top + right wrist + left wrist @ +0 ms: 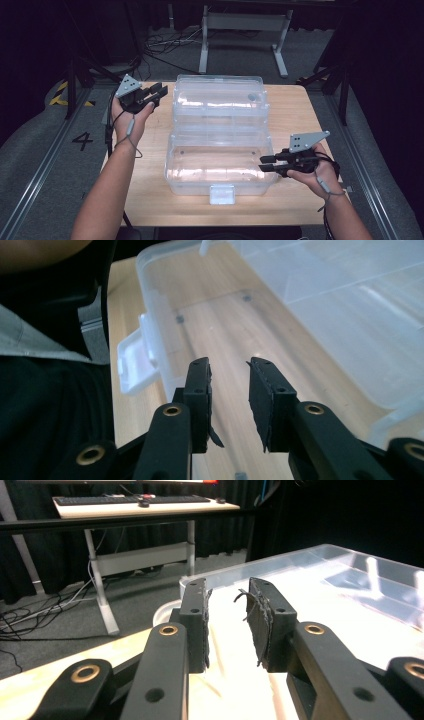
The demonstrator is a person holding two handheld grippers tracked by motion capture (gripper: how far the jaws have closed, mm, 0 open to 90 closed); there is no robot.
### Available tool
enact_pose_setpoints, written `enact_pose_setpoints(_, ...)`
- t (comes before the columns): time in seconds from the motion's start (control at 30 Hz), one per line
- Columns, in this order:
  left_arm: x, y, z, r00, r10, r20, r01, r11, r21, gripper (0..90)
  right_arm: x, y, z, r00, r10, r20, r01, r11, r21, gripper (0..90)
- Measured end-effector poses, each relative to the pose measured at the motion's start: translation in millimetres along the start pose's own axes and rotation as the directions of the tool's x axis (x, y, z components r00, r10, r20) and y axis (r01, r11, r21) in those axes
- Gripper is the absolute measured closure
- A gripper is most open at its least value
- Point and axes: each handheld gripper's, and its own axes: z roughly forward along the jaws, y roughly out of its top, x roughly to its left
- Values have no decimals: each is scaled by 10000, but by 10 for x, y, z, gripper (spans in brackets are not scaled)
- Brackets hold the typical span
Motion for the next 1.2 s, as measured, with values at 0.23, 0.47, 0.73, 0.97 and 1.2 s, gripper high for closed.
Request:
enact_pose_setpoints(0.23, -139, -70, -237, 9990, -75, 440, 64, 9996, 264, 686, -101, 30, -130, 9987, 316, 394, -293, 9980, -563, 701)
enact_pose_setpoints(0.47, -366, -124, -451, 9955, 123, 938, -204, 9960, 864, 666, -183, 1, -237, 9929, 802, 878, -727, 9936, -861, 693)
enact_pose_setpoints(0.73, -434, -165, -597, 9916, 362, 1242, -535, 9889, 1388, 653, -239, -42, -371, 9823, 1337, 1312, -1168, 9847, -1296, 691)
enact_pose_setpoints(0.97, -426, -212, -678, 9927, 394, 1141, -605, 9804, 1876, 641, -336, -75, -451, 9689, 1717, 1779, -1488, 9796, -1352, 682)
enact_pose_setpoints(1.2, -488, -208, -712, 9830, 256, 1817, -710, 9661, 2480, 623, -418, -150, -482, 9559, 1987, 2161, -1873, 9796, -724, 663)
